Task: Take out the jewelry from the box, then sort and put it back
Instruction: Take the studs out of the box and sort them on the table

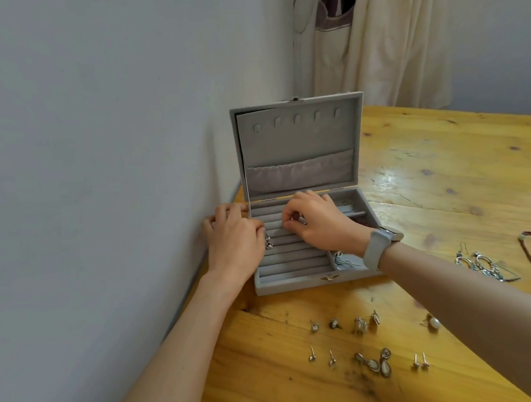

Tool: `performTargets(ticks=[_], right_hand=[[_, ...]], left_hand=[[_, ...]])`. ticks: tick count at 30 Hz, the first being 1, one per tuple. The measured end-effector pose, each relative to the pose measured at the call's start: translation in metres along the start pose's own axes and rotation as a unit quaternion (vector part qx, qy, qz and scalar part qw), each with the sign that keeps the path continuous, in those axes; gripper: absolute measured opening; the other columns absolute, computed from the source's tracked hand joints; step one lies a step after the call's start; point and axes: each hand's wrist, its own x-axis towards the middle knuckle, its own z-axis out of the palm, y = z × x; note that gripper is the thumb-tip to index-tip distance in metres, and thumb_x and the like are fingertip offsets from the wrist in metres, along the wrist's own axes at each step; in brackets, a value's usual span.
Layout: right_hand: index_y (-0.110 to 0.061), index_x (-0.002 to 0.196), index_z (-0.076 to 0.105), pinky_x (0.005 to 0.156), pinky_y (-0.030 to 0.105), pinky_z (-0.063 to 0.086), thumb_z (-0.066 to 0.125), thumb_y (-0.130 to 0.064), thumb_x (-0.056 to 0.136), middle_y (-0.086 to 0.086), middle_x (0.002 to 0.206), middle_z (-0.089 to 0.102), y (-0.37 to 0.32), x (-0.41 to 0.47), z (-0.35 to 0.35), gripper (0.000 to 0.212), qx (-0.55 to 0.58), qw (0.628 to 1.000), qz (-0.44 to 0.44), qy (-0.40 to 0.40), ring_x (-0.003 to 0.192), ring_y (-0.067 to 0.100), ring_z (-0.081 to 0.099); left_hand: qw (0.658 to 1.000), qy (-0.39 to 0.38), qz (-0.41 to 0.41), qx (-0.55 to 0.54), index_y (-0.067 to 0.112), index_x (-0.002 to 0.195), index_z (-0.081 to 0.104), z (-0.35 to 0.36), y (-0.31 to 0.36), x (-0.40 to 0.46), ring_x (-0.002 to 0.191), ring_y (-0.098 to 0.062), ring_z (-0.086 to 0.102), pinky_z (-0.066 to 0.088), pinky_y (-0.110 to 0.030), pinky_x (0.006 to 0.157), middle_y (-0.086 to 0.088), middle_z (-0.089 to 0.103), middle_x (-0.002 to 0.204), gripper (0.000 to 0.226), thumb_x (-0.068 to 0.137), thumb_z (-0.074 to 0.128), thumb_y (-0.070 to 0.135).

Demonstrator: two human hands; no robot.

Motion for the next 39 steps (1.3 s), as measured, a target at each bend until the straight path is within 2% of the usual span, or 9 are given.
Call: performTargets(ticks=[4, 10, 18, 21, 24, 27, 31, 35, 39], right_hand=[[-0.018, 0.093, 0.060, 0.083, 0.028, 0.025, 0.052, -0.023, 0.089, -0.007, 0.091, 0.046, 0.012, -0.012, -0.006, 0.010, 0.013, 1.000, 0.020, 0.018, 0.091, 0.009, 0.037], [-0.020, 0.084, 0.056, 0.083, 0.027, 0.024, 0.053, -0.022, 0.089, -0.007, 0.089, 0.046, 0.020, -0.023, -0.011, 0.006, 0.046, 0.997, 0.044, 0.041, 0.089, 0.008, 0.037], [-0.024, 0.078, 0.053, 0.080, 0.030, 0.031, 0.055, -0.020, 0.087, -0.013, 0.080, 0.044, 0.026, -0.036, -0.019, 0.010, 0.083, 0.994, 0.051, 0.058, 0.083, 0.010, 0.038], [-0.022, 0.079, 0.054, 0.079, 0.031, 0.034, 0.056, -0.019, 0.087, -0.017, 0.078, 0.042, 0.026, -0.043, -0.023, 0.009, 0.098, 0.992, 0.055, 0.063, 0.081, 0.011, 0.038], [-0.022, 0.079, 0.055, 0.081, 0.033, 0.037, 0.056, -0.018, 0.087, -0.016, 0.078, 0.043, 0.025, -0.059, -0.028, 0.009, 0.109, 0.990, 0.061, 0.071, 0.078, 0.010, 0.041], [-0.022, 0.078, 0.056, 0.073, 0.023, 0.035, 0.058, -0.015, 0.086, -0.012, 0.077, 0.044, 0.017, -0.087, -0.037, 0.011, 0.129, 0.985, 0.063, 0.091, 0.074, 0.004, 0.040], [-0.018, 0.077, 0.060, 0.068, 0.014, 0.032, 0.061, -0.011, 0.083, -0.008, 0.073, 0.044, 0.008, -0.144, -0.036, 0.009, 0.149, 0.979, 0.074, 0.115, 0.074, 0.007, 0.041], [-0.016, 0.077, 0.063, 0.070, 0.011, 0.033, 0.065, -0.008, 0.080, -0.004, 0.072, 0.045, 0.009, -0.211, -0.024, 0.009, 0.128, 0.978, 0.099, 0.130, 0.077, 0.001, 0.043], [-0.015, 0.078, 0.066, 0.069, 0.024, 0.032, 0.069, -0.006, 0.076, -0.007, 0.072, 0.046, 0.022, -0.258, -0.010, 0.009, 0.054, 0.979, 0.138, 0.139, 0.073, 0.007, 0.042]], left_hand=[[1.000, -0.012, 0.012, 0.026, 0.027, 0.105, 0.068, -0.004, 0.005, 0.004, 0.124, -0.019, 0.028, 0.023, -0.040, 0.098, 0.002, 0.045, 0.131, 0.026, 0.092, 0.045, 0.029], [0.997, -0.063, -0.055, -0.004, 0.025, 0.097, 0.068, -0.012, 0.010, 0.015, 0.120, -0.024, 0.033, 0.027, -0.042, 0.096, -0.003, 0.048, 0.125, 0.019, 0.088, 0.051, 0.021], [0.990, -0.124, -0.039, 0.053, 0.017, 0.114, 0.057, -0.004, 0.012, 0.021, 0.128, -0.027, 0.023, 0.023, -0.048, 0.103, -0.010, 0.033, 0.136, 0.026, 0.090, 0.048, 0.020], [0.994, -0.105, -0.041, 0.016, 0.016, 0.111, 0.055, -0.004, 0.014, 0.015, 0.133, -0.028, 0.016, 0.018, -0.051, 0.108, -0.011, 0.024, 0.143, 0.022, 0.090, 0.048, 0.015], [0.998, -0.033, -0.047, -0.041, 0.015, 0.108, 0.055, -0.010, 0.016, 0.003, 0.136, -0.026, 0.013, 0.013, -0.050, 0.110, -0.009, 0.022, 0.146, 0.019, 0.090, 0.048, 0.012], [0.989, 0.040, -0.055, -0.133, 0.015, 0.100, 0.056, -0.021, 0.025, -0.024, 0.134, -0.023, 0.019, 0.015, -0.041, 0.109, -0.006, 0.028, 0.142, 0.012, 0.092, 0.047, 0.016], [0.964, 0.045, -0.012, -0.260, 0.021, 0.087, 0.052, -0.021, 0.057, -0.086, 0.115, -0.012, 0.034, 0.026, -0.029, 0.102, 0.004, 0.041, 0.114, 0.005, 0.090, 0.053, 0.017], [0.953, 0.038, 0.042, -0.298, 0.020, 0.088, 0.060, -0.005, 0.098, -0.146, 0.101, -0.008, 0.036, 0.027, -0.029, 0.091, 0.008, 0.044, 0.100, 0.003, 0.085, 0.060, 0.017], [0.955, 0.025, 0.086, -0.282, 0.021, 0.085, 0.063, 0.015, 0.136, -0.174, 0.102, -0.012, 0.037, 0.026, -0.032, 0.083, 0.003, 0.049, 0.100, 0.010, 0.080, 0.056, 0.026]])
